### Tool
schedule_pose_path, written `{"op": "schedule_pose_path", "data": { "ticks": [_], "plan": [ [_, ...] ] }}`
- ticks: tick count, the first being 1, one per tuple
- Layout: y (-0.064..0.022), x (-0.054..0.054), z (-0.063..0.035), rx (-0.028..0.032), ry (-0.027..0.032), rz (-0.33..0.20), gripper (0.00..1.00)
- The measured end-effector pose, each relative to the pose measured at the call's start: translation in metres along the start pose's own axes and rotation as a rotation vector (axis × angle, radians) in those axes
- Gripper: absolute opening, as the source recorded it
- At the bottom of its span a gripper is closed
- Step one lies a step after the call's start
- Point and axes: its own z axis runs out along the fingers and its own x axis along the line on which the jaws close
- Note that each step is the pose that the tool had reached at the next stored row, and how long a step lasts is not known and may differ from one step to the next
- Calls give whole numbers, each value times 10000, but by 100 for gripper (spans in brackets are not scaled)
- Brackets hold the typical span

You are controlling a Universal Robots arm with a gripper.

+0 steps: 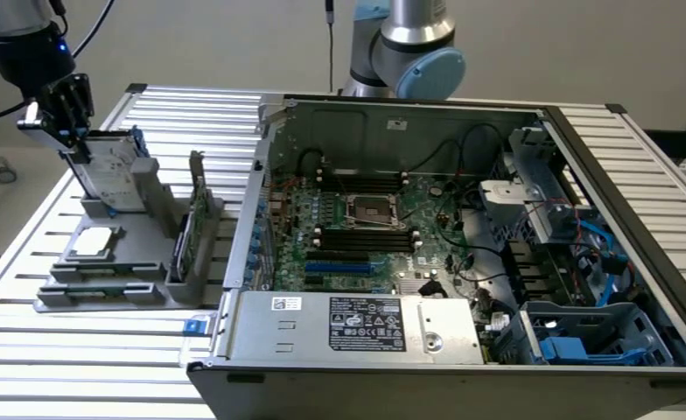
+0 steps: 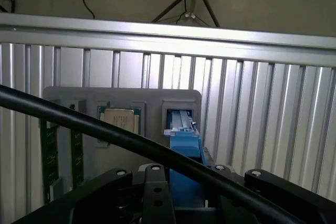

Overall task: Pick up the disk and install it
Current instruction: 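Pick up the disk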

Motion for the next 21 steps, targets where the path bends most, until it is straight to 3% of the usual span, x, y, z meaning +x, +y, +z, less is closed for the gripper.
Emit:
{"op": "schedule_pose_path", "data": {
  "ticks": [4,13,18,21],
  "plan": [
    [1,5,0,1,-5,0,32],
    [1,9,1,11,-164,17,32],
    [1,9,0,12,-181,35,32],
    [1,9,0,14,-226,40,32]
  ]
}}
